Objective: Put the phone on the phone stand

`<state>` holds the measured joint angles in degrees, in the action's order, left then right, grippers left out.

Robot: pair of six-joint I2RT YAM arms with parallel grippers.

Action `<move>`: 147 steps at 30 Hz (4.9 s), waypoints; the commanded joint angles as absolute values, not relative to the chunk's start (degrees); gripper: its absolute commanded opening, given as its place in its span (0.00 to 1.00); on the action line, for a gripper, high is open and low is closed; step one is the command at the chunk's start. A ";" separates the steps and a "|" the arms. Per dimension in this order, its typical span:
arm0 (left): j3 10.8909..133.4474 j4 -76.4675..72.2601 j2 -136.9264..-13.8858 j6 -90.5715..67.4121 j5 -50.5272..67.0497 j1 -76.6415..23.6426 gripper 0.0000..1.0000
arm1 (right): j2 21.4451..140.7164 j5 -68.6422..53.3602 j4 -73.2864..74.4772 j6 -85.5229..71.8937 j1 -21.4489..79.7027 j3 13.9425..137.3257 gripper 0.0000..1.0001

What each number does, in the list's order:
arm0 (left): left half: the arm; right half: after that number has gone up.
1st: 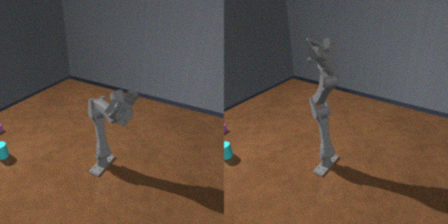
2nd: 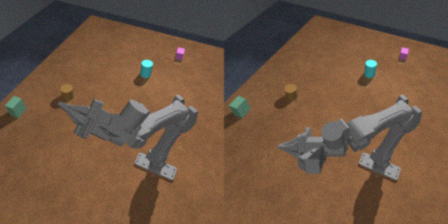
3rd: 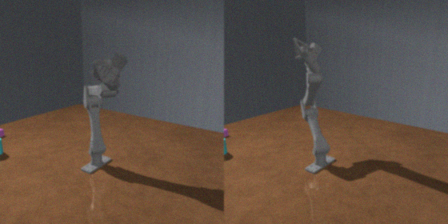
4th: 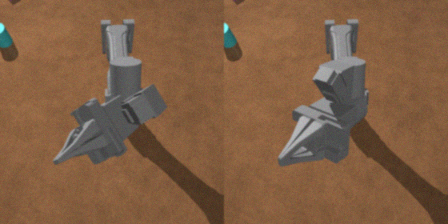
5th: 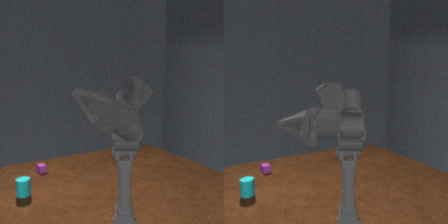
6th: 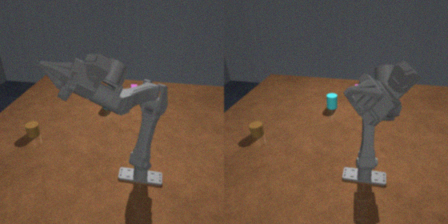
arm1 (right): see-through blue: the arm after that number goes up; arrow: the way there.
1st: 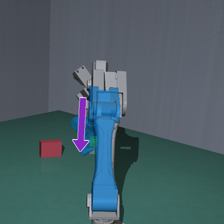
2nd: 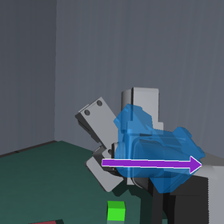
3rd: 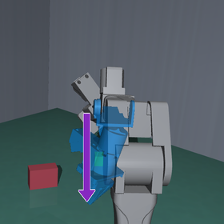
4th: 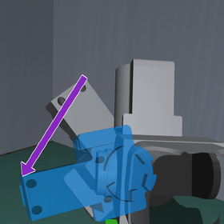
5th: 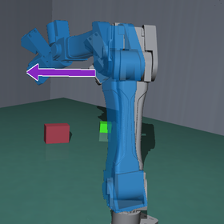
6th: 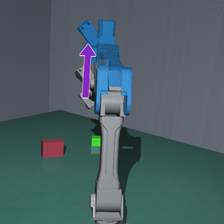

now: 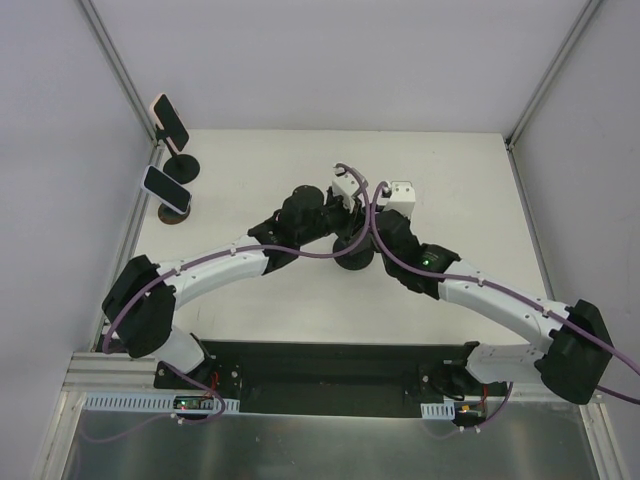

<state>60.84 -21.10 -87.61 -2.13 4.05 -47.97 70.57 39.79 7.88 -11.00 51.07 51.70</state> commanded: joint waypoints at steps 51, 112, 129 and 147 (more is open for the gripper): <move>49.57 -18.63 -69.70 -4.04 63.99 -32.08 0.00 | 73.56 -50.80 -7.55 11.60 36.21 50.01 0.52; 35.07 -17.05 -43.86 -3.78 14.57 -3.36 0.00 | 42.72 -20.21 -4.05 -4.04 38.50 33.13 1.00; 39.63 -19.50 -51.23 -9.30 40.50 35.41 0.00 | 42.19 -21.09 -0.26 -1.14 38.23 34.19 0.99; 47.64 -20.66 -65.22 -6.51 51.51 45.54 0.00 | 41.04 -20.48 0.97 1.14 38.23 33.31 1.00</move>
<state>46.41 -18.28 -68.55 -9.65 52.07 46.19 41.52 -20.21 1.52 -0.69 38.48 32.45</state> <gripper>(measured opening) 0.130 0.993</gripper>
